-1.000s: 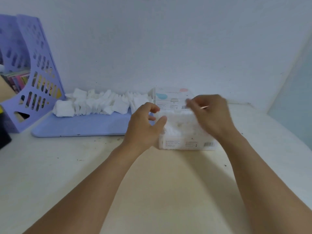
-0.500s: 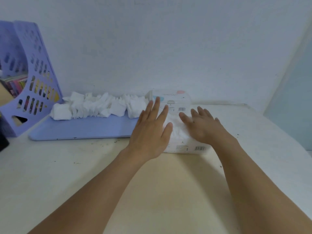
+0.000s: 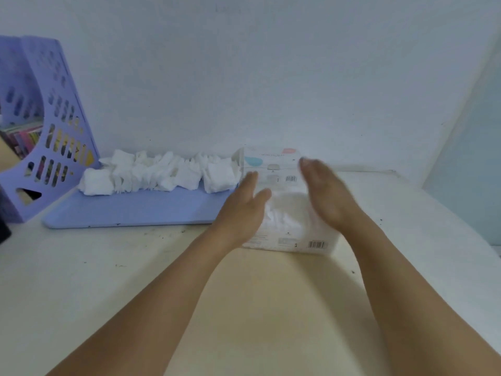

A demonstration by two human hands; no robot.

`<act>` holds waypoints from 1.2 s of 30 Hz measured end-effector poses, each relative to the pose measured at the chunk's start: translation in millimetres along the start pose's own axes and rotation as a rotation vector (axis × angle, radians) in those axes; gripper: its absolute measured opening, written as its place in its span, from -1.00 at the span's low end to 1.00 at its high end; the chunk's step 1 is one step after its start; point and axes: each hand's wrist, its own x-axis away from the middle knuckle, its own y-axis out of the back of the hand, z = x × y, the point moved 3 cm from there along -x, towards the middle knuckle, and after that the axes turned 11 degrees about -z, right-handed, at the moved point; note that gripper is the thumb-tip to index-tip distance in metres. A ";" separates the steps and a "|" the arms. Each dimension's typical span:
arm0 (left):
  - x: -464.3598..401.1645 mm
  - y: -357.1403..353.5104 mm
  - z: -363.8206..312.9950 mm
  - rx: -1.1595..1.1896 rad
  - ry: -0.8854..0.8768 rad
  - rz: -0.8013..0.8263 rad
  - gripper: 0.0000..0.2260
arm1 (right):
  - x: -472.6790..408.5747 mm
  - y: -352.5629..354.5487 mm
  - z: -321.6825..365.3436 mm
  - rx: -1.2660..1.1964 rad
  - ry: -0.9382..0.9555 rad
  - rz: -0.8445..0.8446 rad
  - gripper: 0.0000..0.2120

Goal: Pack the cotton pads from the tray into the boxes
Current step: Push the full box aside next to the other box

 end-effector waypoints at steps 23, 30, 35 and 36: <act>1.5 2.2 17.8 0.731 0.394 -0.108 -0.77 | 0.6 18.2 -44.6 -0.682 -0.688 -0.032 -0.65; 3.6 2.8 10.8 0.738 0.240 -0.114 -0.57 | -2.7 20.8 -29.0 -1.101 -0.513 -0.060 -0.59; -2.8 2.7 23.3 0.835 0.297 -0.118 -0.22 | -1.1 15.2 -25.2 -0.933 -0.470 0.011 -0.42; -3.0 4.4 20.5 0.859 0.288 -0.122 -0.31 | 0.7 15.3 -23.4 -0.879 -0.468 0.019 -0.50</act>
